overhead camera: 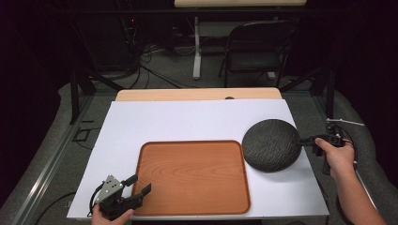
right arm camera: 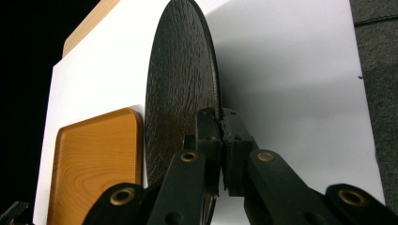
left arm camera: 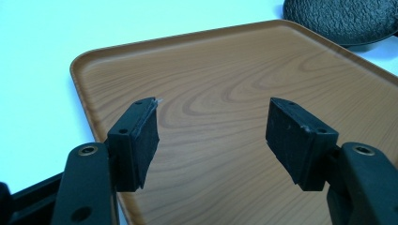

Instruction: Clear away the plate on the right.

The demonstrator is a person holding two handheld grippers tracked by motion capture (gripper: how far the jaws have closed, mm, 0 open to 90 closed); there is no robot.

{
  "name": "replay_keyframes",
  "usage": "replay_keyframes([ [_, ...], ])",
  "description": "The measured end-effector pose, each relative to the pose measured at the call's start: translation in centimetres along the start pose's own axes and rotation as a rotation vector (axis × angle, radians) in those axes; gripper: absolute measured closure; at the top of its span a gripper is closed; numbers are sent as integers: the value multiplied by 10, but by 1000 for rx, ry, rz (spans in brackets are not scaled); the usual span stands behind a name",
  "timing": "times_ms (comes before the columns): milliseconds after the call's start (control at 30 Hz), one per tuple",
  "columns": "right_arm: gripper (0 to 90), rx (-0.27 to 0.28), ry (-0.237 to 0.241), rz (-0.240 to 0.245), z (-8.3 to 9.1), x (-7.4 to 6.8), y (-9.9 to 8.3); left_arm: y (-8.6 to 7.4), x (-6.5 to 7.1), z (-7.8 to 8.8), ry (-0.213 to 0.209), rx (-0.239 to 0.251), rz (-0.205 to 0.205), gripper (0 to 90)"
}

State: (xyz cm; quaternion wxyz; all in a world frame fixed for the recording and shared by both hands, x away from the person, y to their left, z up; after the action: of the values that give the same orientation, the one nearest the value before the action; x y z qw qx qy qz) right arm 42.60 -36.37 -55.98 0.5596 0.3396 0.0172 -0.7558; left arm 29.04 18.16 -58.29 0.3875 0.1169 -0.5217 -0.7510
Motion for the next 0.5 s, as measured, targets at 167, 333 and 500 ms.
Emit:
replay_keyframes([
  [167,877,-7,-15,19,2,-7,5,0,0,0,0,-2,1,344],
  [333,877,-5,-61,80,6,-21,11,0,0,0,0,-2,1,345],
  [500,877,13,-109,141,10,-36,17,0,0,0,-1,-2,2,345],
])
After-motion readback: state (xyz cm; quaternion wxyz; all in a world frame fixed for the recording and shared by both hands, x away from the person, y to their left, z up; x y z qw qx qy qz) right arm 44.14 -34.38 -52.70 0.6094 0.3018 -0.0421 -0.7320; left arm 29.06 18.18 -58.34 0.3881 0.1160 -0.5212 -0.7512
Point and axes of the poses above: each handheld gripper's, and its own axes: z roughly backward along the jaws, y roughly out of its top, x roughly to its right, the point moved 10 cm from there along -z, roughly forward along the jaws, and after that the axes turned 10 degrees about -y, right-handed, at the moved point
